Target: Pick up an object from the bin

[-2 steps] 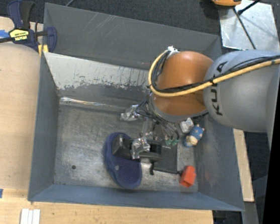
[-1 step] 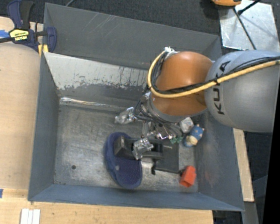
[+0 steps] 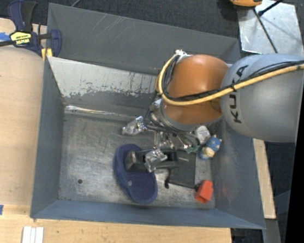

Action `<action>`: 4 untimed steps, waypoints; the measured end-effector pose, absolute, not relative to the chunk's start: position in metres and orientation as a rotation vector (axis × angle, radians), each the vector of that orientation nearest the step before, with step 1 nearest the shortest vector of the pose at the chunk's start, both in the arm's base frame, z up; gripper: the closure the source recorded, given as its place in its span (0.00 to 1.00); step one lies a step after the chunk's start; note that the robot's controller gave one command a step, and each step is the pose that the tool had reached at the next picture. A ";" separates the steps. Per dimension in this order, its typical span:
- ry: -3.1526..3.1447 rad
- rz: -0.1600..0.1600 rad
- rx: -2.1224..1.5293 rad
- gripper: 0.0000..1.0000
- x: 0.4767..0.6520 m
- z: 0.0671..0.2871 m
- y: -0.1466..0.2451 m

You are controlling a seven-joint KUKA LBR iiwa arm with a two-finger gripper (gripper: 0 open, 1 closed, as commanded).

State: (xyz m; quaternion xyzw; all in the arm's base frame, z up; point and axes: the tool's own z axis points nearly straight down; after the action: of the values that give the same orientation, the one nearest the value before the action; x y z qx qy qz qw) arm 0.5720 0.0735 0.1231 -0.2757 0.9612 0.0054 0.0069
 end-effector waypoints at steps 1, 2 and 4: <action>3.021 0.015 -0.803 0.00 0.572 0.123 0.073; 2.957 0.015 -1.056 0.00 0.582 0.120 0.085; 2.953 -0.004 -1.104 1.00 0.581 0.119 0.077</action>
Offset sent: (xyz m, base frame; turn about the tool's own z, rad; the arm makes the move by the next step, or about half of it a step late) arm 0.0337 -0.0044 -0.0531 0.2363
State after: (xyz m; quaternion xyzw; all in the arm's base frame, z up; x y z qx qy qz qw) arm 0.5813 0.0771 0.1188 -0.3501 0.9367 -0.0011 -0.0057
